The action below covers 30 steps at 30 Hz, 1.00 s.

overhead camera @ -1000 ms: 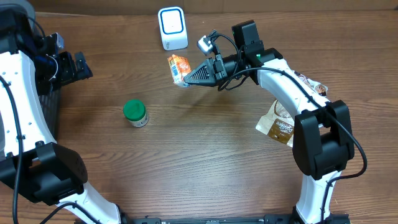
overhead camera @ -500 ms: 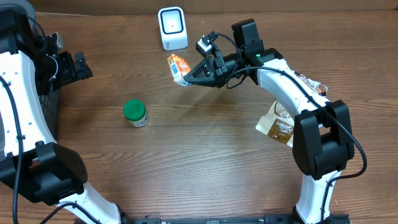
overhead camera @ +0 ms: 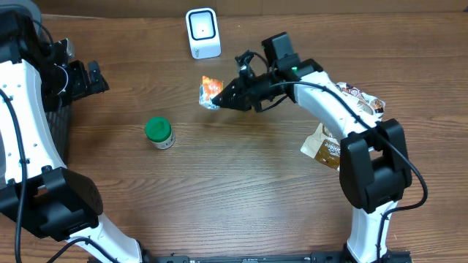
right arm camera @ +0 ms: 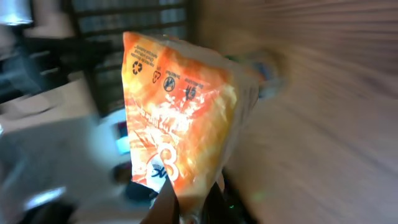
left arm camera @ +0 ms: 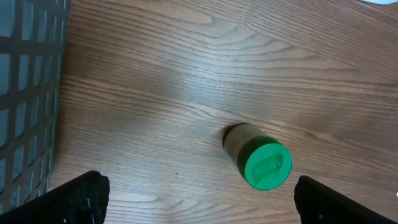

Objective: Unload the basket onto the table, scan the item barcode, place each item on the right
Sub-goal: 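Hold the orange box barcode in front of the scanner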

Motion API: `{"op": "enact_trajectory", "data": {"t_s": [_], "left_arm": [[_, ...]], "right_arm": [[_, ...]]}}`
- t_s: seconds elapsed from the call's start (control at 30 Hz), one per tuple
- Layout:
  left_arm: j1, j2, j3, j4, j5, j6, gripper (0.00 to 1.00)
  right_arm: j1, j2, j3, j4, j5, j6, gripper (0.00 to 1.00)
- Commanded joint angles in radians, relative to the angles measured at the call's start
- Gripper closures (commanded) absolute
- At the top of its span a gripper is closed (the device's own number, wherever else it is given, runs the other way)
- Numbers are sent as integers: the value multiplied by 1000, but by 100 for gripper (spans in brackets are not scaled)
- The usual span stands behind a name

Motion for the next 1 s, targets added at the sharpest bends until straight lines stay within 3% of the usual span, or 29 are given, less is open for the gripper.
{"op": "enact_trajectory", "data": {"t_s": [0.0,0.17,0.33,0.63,0.97], "left_arm": [[-2,0,6,0,12,-3,0],[-2,0,6,0,12,-3,0],[-2,0,6,0,12,-3,0],[-2,0,6,0,12,-3,0],[-2,0,6,0,12,-3,1]], "right_arm": [[16,-18,157,-95,309,-66,96],[21,-3,429,-294,605,-126,96],[36,17,618,-304,877,-208,96],[186,89,623,72,1451,-739,96],[210,404,623,585,1637,-1403,96]]}}
